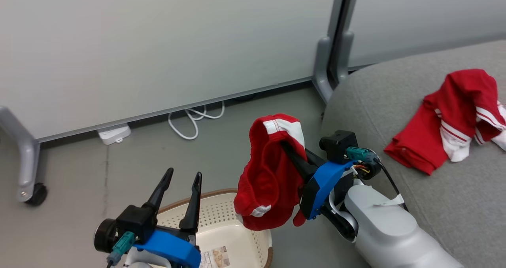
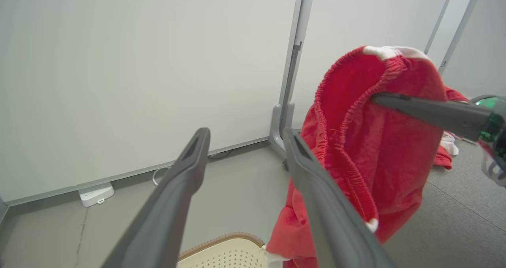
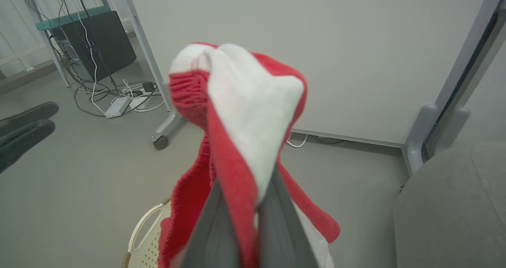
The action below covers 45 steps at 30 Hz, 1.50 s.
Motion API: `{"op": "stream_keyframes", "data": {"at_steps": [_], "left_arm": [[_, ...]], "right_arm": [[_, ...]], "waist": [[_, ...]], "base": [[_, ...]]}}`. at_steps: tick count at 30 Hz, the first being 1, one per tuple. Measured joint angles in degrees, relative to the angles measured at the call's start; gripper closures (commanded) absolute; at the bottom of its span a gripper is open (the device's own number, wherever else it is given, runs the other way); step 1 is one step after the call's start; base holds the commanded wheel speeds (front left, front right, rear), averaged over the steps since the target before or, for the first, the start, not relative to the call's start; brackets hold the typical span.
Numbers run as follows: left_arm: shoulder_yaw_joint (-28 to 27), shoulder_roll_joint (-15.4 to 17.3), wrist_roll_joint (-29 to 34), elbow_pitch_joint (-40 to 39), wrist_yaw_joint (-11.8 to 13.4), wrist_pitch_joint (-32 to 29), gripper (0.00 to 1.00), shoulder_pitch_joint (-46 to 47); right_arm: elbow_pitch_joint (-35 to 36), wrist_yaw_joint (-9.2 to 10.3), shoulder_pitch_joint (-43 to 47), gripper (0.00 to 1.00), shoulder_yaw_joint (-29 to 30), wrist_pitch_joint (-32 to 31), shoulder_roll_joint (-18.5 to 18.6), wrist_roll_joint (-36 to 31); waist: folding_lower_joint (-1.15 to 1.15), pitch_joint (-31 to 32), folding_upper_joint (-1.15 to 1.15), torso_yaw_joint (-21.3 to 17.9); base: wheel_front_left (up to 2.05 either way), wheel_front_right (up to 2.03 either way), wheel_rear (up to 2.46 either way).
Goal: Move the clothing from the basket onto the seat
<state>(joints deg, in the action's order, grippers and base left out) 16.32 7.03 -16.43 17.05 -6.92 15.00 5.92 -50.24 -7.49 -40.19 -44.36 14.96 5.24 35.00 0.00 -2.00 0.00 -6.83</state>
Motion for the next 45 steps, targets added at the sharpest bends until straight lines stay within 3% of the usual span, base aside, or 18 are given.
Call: {"op": "stream_keyframes", "data": {"at_steps": [24,39,45], "left_arm": [[0.8,0.1,2.0,1.0,-0.2,0.1,0.00,4.6],[2.3,1.2,1.4,2.2,-0.2,0.1,0.00,6.5],[1.4,2.3,2.1,-0.3,-0.2,0.1,0.00,6.4]], "right_arm": [[2.0,0.00,-0.5,1.00,5.1,0.0,1.0,-1.4],[3.2,0.00,2.0,1.00,10.0,0.0,0.6,-4.1],[2.2,0.00,-4.5,1.00,15.9,-0.8,1.7,-2.7]], "waist": [[0.00,-5.8,0.00,-23.4],[0.00,-7.9,0.00,-24.5],[0.00,-10.4,0.00,-24.4]], "base": [[0.00,0.00,0.00],[0.00,0.00,0.00],[0.00,0.00,0.00]]}}
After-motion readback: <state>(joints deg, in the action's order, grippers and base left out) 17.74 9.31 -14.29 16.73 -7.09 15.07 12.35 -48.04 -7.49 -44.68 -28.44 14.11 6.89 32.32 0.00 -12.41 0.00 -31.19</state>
